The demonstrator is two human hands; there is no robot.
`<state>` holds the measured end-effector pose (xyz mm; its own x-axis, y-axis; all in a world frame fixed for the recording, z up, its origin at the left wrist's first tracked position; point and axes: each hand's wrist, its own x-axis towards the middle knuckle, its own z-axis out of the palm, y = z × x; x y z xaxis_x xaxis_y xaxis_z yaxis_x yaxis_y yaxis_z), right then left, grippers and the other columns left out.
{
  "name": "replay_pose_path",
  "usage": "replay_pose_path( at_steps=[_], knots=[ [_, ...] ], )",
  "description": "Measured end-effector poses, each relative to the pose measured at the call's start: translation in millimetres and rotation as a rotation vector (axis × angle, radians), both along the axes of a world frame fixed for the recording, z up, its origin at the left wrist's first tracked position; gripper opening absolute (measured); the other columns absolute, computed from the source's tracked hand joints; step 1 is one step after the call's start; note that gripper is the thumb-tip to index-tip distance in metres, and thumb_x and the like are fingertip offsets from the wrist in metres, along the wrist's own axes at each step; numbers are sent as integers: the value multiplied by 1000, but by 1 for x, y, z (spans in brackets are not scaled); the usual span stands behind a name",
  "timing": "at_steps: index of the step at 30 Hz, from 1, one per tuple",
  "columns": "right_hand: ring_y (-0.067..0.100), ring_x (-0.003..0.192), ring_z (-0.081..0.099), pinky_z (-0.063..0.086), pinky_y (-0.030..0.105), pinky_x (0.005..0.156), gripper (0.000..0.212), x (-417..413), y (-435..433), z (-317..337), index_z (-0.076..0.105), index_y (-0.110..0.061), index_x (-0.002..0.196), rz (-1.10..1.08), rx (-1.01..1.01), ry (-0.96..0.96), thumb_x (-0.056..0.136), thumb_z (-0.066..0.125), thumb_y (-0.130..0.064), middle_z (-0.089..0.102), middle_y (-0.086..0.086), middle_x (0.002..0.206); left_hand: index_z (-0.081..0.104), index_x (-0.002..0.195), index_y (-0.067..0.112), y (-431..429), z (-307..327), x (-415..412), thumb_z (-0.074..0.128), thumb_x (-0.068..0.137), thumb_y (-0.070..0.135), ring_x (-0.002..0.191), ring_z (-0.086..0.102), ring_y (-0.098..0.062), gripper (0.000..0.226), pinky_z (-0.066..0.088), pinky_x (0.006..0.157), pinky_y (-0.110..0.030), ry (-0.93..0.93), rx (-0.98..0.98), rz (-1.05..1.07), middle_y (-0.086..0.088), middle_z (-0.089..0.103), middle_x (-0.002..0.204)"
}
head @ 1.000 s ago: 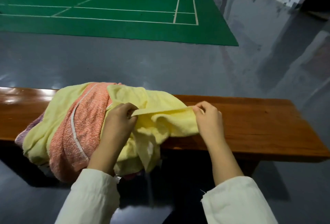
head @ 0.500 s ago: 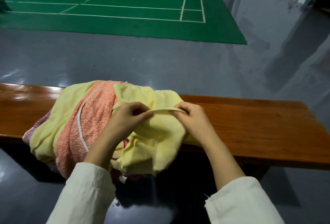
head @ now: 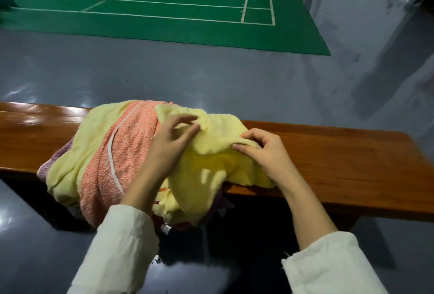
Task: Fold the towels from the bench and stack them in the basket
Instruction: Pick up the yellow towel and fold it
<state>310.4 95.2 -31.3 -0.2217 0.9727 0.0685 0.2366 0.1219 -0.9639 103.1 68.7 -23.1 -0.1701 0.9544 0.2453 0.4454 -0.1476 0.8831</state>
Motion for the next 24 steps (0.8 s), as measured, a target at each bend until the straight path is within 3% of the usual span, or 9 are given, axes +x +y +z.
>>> replay_pose_path(
  at_steps=[3,6,8,13,15,17,19,22,24],
  knots=[
    [7,82,58,47,22,75,22,-8,-2,1,65,-26,77,62,43,19,78,74,-6,66,-7,81,63,108,31,0,6,45,60,91,31,86,57,7,17,41,75,-9,61,-122,-242,14,65,101],
    [7,80,59,48,29,75,30,-5,-4,-5,67,-32,69,51,22,-40,78,72,-4,66,-13,73,71,88,23,2,0,57,64,86,40,69,53,1,18,39,61,-16,170,-206,-264,7,65,75],
    [7,80,60,48,29,77,23,0,-5,-4,69,-30,71,69,-14,-61,76,76,-9,67,-12,73,74,81,22,2,-1,49,67,84,38,69,55,1,18,41,63,-19,132,-199,-246,6,68,72],
    [3,62,51,39,23,60,13,10,-4,-3,70,-26,65,75,-60,-155,73,81,-28,62,-12,61,73,78,25,-6,1,7,72,81,30,67,57,7,6,39,62,-8,155,-125,38,17,67,73],
    [6,68,55,43,25,63,13,9,-5,-3,72,-27,67,88,-80,-219,74,79,-34,66,-10,68,74,85,22,-9,-3,-12,72,81,32,74,57,1,12,40,66,-17,235,-166,186,10,67,79],
    [7,75,57,44,25,68,12,7,-6,-3,71,-28,69,99,-86,-254,76,77,-36,67,-6,75,75,92,16,-10,-8,-29,72,82,33,87,59,-16,20,41,74,-30,305,-211,356,1,67,90],
    [6,76,56,43,24,67,14,4,-8,-4,69,-29,69,107,-73,-265,81,73,-35,66,-8,77,74,98,15,-12,-13,-33,71,83,31,96,59,-24,22,43,79,-33,382,-203,415,-4,68,101],
    [9,76,56,46,32,70,14,1,-9,-5,68,-27,73,113,-30,-180,85,69,-32,66,-3,78,64,119,26,-15,-7,4,67,84,34,95,59,-6,36,44,79,-15,185,-191,107,9,67,106],
    [6,75,57,47,27,71,11,1,-11,-1,69,-20,78,113,-3,-76,88,66,-23,66,-1,77,60,122,33,-16,-3,39,62,81,46,97,58,5,43,43,79,-8,96,-231,-168,17,66,104]
  ],
)
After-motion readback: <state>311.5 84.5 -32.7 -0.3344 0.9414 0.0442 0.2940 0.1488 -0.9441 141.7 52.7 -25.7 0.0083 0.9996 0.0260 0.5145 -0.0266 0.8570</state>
